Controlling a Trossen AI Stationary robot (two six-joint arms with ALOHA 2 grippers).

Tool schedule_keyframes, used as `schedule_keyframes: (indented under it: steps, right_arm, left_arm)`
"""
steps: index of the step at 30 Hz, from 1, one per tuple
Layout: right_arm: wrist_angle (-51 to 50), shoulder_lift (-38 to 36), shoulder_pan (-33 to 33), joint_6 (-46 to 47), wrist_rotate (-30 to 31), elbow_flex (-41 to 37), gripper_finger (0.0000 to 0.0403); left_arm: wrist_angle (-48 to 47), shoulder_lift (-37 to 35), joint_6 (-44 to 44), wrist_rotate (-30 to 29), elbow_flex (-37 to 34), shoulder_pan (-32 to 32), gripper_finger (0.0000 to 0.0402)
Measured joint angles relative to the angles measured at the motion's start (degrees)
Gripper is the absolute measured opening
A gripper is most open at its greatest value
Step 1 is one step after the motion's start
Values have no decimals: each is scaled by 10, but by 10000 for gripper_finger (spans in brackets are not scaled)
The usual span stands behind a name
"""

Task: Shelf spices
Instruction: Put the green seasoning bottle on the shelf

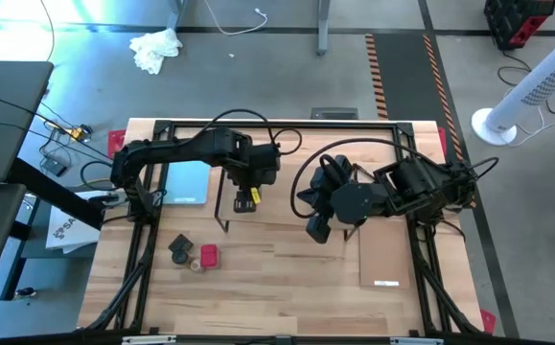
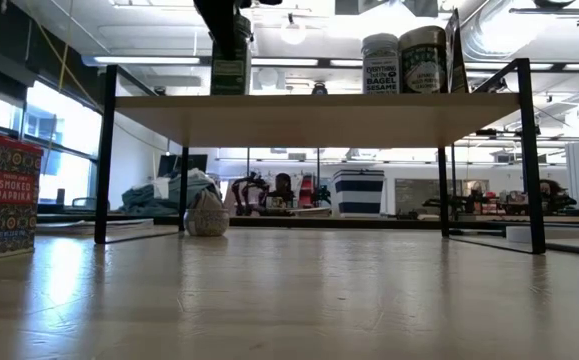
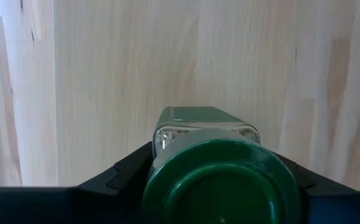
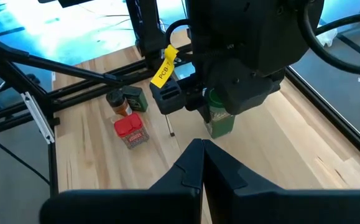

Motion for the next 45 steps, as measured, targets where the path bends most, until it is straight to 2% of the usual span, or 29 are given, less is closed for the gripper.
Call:
schedule_keyframes:
  steps: [7, 21, 27, 34, 36, 38, 40, 43, 45]
  right_arm:
    - [0, 0, 0, -1, -1, 0, 0]
    - [0, 0, 2, -17, -1, 0, 0]
    - [0, 0, 2, -24, -1, 0, 0]
    - [0, 0, 2, -22, -1, 0, 0]
    - [0, 0, 2, -22, 1, 0, 0]
    - [0, 0, 2, -22, 1, 0, 0]
    - [0, 0, 3, -22, 1, 0, 0]
    - [0, 0, 3, -22, 1, 0, 0]
    - [0, 0, 3, -22, 2, 0, 0]
  left_arm:
    - [9, 0, 1, 0, 0, 0, 218]
    - [4, -26, 12, 5, 11, -1, 275]
    - [3, -52, 11, -41, 64, 0, 276]
    - [-86, -74, -54, -39, 79, -18, 269]
    - [-74, -88, -74, -58, 63, -42, 251]
    - [-59, -104, -86, -85, 45, -68, 214]
    - [-60, -122, -104, -102, 16, -84, 156]
    - [-37, -147, -139, -100, -58, -89, 43]
    - [2, -163, -161, -87, -118, -85, 16]
